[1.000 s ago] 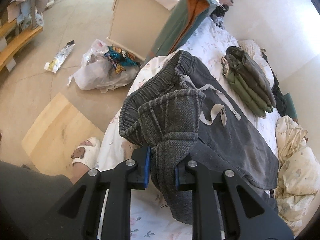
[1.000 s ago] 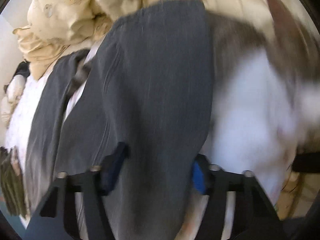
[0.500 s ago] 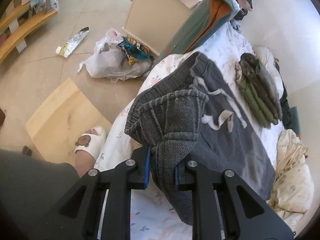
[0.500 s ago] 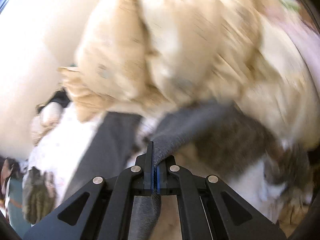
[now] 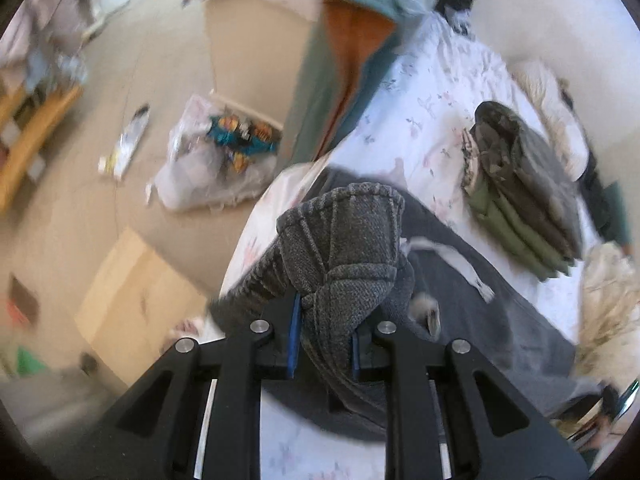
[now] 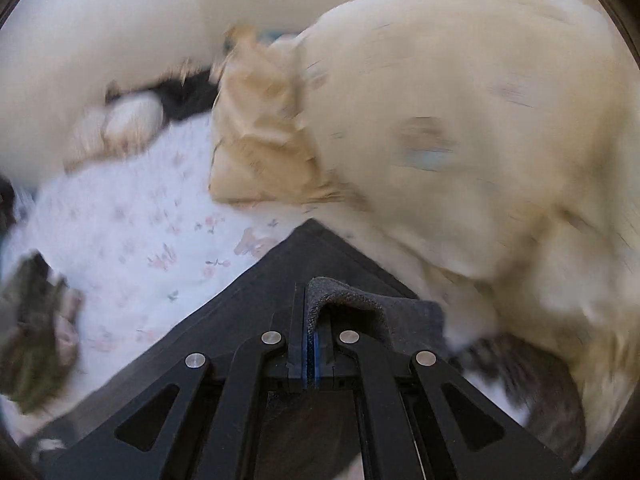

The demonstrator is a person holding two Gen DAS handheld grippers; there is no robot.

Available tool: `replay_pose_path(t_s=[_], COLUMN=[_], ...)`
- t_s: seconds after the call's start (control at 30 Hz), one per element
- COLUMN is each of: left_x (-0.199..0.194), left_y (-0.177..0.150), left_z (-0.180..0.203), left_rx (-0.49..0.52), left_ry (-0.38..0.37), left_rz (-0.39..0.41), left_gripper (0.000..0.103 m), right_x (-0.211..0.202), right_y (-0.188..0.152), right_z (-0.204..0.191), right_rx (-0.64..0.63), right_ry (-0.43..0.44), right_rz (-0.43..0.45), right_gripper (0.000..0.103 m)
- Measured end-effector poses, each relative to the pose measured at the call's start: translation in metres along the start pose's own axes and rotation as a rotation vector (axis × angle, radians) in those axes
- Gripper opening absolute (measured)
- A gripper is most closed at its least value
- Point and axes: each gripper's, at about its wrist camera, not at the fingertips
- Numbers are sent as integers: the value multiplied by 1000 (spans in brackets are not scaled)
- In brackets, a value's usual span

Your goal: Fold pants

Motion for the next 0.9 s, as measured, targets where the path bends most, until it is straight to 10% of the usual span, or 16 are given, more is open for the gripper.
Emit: replay_pose_path(t_s=[0.3,0.43,0.67,0.73,0.9], left_x=[110,108,39,21,37], left_y=[63,69,36,25,33], left_z=[48,35,30,33,25], left_rx=[112,103,181,188,123], left_ry=[117,103,103,74,107], left_rz=[-48,-29,53,103,90], left_gripper=[26,69,76,76,86], right_x=[151,165,113,86,62], right_y=[-1,-12,-3,2,24], right_z=[-108,-105,-89,-83,-78], right_rx=[-249,-301,-345,-314,-299], right_ry=[-156,-147,-50,1,-51], right_rz=[-182,-197,-98,-26,-17], right_gripper=[1,10,40,65,69])
Point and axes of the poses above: each gripper's, at about its wrist camera, not at the fingertips, and x roughly the way its jaws point, z to its right, y to its top, and after that the axes turned 4 degrees about -y, right-handed
